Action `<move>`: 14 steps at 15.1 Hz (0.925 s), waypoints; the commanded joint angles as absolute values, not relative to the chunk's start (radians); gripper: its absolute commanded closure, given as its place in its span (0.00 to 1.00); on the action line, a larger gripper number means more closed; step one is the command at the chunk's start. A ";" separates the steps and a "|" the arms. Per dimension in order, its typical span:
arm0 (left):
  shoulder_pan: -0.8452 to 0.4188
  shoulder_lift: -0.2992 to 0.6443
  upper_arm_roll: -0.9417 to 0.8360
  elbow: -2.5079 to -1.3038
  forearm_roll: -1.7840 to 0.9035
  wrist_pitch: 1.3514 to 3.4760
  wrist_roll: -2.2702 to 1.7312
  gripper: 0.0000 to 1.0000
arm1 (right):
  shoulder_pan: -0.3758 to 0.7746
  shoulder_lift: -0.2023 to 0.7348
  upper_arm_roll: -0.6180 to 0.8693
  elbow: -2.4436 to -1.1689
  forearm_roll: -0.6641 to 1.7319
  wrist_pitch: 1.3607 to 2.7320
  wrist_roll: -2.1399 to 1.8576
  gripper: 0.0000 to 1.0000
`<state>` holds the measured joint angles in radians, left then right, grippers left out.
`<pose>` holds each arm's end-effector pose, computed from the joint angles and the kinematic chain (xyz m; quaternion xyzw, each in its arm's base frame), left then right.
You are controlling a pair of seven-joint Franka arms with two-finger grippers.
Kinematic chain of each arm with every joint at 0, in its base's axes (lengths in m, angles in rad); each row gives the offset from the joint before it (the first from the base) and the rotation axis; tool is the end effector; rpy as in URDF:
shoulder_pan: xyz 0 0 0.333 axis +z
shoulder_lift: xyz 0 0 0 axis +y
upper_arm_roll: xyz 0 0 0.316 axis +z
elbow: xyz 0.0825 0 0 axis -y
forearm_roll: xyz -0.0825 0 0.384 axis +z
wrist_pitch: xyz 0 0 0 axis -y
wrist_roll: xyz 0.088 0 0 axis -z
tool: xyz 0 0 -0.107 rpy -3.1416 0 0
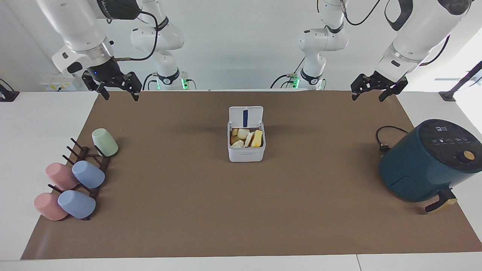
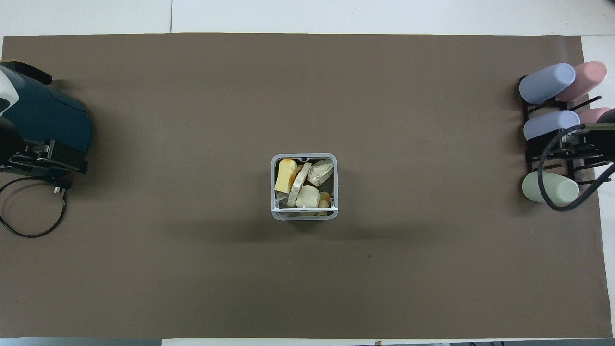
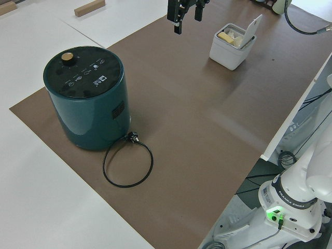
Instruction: Close trash can lid
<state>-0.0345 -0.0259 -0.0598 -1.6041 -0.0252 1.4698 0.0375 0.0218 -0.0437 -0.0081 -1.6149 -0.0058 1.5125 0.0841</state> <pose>0.5321 -0.0537 0.6148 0.9963 -0.0663 -0.0545 0.0103 0.5342 0.0066 0.6227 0.9989 -0.0353 -0.0292 0.0042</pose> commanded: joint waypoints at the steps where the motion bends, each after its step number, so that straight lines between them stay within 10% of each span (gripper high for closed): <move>1: -0.028 -0.044 -0.061 -1.617 -0.026 1.457 0.052 0.00 | 0.005 -0.041 0.006 -1.608 0.014 1.505 0.089 0.00; 11: -0.233 -0.092 -0.072 -1.719 -0.032 1.607 -0.185 0.03 | 0.003 -0.041 0.006 -1.608 0.014 1.503 0.089 0.00; 12: -0.294 -0.113 -0.072 -1.759 -0.034 1.635 -0.249 0.33 | 0.003 -0.041 0.006 -1.609 0.014 1.503 0.089 0.00; 13: -0.357 -0.129 -0.074 -1.794 -0.034 1.643 -0.303 0.91 | 0.003 -0.041 0.006 -1.609 0.014 1.503 0.087 0.00; 14: -0.418 -0.144 -0.074 -1.834 -0.034 1.647 -0.327 1.00 | 0.003 -0.041 0.006 -1.608 0.014 1.502 0.089 0.00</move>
